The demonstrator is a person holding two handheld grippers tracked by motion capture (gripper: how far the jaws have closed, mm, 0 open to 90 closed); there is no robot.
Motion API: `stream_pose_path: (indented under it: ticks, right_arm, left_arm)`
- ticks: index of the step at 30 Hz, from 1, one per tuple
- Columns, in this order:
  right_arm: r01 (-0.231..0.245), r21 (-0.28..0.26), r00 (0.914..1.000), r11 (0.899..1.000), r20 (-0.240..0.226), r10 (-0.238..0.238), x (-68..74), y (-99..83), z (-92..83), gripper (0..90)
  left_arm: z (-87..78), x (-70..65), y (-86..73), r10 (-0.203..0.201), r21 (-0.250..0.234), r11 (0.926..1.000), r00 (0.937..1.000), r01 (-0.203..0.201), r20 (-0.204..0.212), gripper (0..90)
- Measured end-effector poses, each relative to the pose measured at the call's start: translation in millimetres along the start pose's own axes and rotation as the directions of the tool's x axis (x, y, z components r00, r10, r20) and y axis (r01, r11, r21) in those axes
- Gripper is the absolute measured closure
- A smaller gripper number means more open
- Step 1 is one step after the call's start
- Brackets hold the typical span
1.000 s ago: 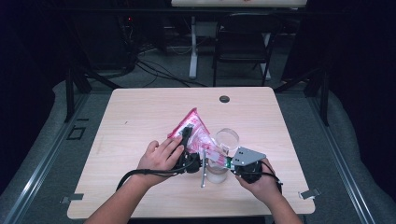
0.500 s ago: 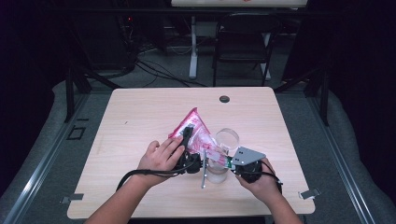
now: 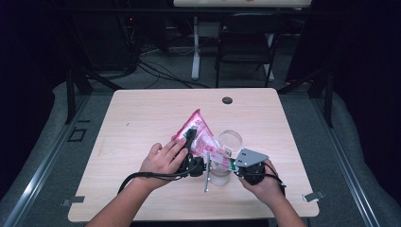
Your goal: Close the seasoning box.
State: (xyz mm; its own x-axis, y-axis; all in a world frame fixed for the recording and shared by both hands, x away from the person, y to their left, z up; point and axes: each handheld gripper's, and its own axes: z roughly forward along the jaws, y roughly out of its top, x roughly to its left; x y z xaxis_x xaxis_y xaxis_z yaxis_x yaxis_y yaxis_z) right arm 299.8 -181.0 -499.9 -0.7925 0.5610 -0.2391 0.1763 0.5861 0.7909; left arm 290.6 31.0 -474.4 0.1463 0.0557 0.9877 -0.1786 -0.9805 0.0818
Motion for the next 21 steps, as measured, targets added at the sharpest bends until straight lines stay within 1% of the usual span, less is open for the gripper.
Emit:
stream_pose_path:
  ticks: [3,6,11,13,14,16,18,19,21]
  right_arm:
    - [0.0,0.001,1.0,1.0,-0.003,0.0,0.0,-0.2,0.4,90.0]
    - [-0.003,0.0,1.0,1.0,-0.003,0.003,0.2,-0.5,1.1,90.0]
    - [-0.006,-0.001,1.0,1.0,-0.003,0.006,-0.1,-1.0,1.6,90.0]
    - [-0.006,-0.001,1.0,1.0,-0.002,0.006,-0.2,-1.0,1.7,90.0]
    - [-0.005,0.0,1.0,1.0,-0.003,0.005,-0.3,-1.0,1.7,90.0]
    - [-0.005,-0.001,1.0,1.0,-0.004,0.005,-0.4,-1.0,1.8,90.0]
    - [-0.006,-0.001,1.0,1.0,-0.005,0.006,-0.3,-1.0,1.9,90.0]
    - [-0.006,0.0,1.0,1.0,-0.002,0.006,-0.3,-1.1,1.9,90.0]
    - [-0.01,-0.003,0.9999,1.0,-0.008,0.009,-0.6,-1.3,2.1,90.0]
  left_arm:
    - [-1.0,0.8,0.5,0.008,0.01,0.9999,1.0,-0.008,0.005,69.9]
    - [-0.7,0.4,0.5,0.008,0.0,1.0,1.0,-0.008,-0.001,69.9]
    - [-0.7,-0.1,0.6,0.001,0.001,1.0,1.0,-0.001,0.003,69.8]
    - [-1.2,0.7,1.1,0.009,0.007,0.9999,1.0,-0.009,0.0,69.8]
    - [-0.7,0.6,0.9,0.007,-0.002,1.0,1.0,-0.007,-0.004,69.8]
    - [-1.4,0.9,1.3,0.006,0.008,0.9999,1.0,-0.006,0.001,69.7]
    - [-1.5,1.1,1.4,0.007,0.007,1.0,1.0,-0.007,-0.001,69.7]
    - [-1.0,0.6,1.0,0.004,-0.004,1.0,1.0,-0.004,-0.006,69.7]
    - [-1.2,0.7,1.2,0.005,-0.003,1.0,1.0,-0.005,-0.006,69.7]
